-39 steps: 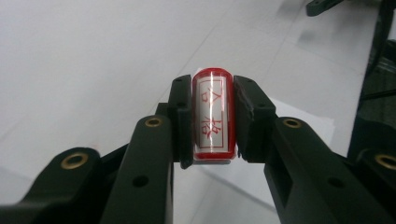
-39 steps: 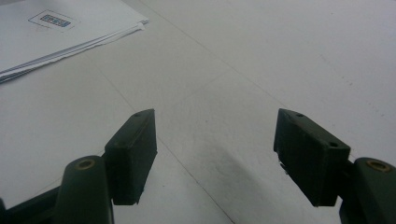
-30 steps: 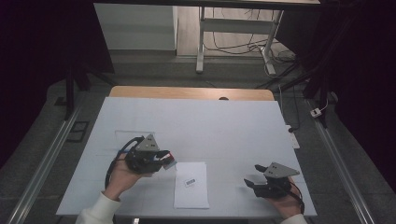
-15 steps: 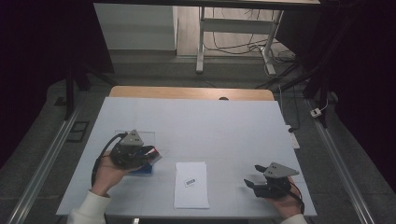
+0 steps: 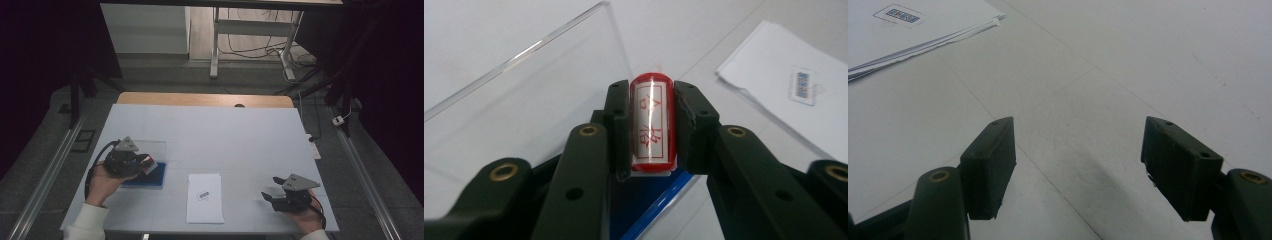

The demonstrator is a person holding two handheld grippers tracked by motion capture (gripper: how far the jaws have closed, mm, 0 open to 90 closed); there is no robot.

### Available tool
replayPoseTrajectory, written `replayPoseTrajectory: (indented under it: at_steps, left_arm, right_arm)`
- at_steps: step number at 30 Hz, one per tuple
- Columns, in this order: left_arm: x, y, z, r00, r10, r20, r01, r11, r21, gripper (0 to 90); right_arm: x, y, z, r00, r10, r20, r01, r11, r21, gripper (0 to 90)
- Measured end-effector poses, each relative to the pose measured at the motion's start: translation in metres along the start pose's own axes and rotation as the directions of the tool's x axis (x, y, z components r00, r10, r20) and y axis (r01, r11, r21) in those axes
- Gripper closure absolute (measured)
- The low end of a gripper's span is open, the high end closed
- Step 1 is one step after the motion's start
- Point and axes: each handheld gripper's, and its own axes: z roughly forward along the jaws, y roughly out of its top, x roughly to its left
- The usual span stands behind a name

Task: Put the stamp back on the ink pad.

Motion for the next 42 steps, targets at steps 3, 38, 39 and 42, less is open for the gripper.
replayPoseTrajectory:
  at_steps: [3,38,39,42]
  left_arm:
    - [0.006,-0.005,0.002,0.9998,-0.017,-0.01,0.017,0.9997,0.015,70.3]
    - [0.017,-0.02,0.024,0.9974,-0.053,-0.049,0.058,0.9925,0.107,63.4]
    - [0.016,-0.02,0.024,0.9974,-0.054,-0.048,0.059,0.993,0.102,59.7]
    - [0.015,-0.018,0.018,0.9972,-0.061,-0.042,0.063,0.9968,0.048,51.0]
  right_arm:
    - [0.0,0.0,0.001,1.0,0.0,-0.002,0.0,1.0,0.0,29.5]
    - [0.0,0.0,0.001,1.0,-0.003,-0.005,0.003,1.0,0.017,29.7]
    - [0.0,0.0,0.001,1.0,-0.004,-0.005,0.004,1.0,0.017,29.7]
    - [0.0,-0.001,0.001,1.0,-0.002,-0.005,0.002,1.0,0.016,29.7]
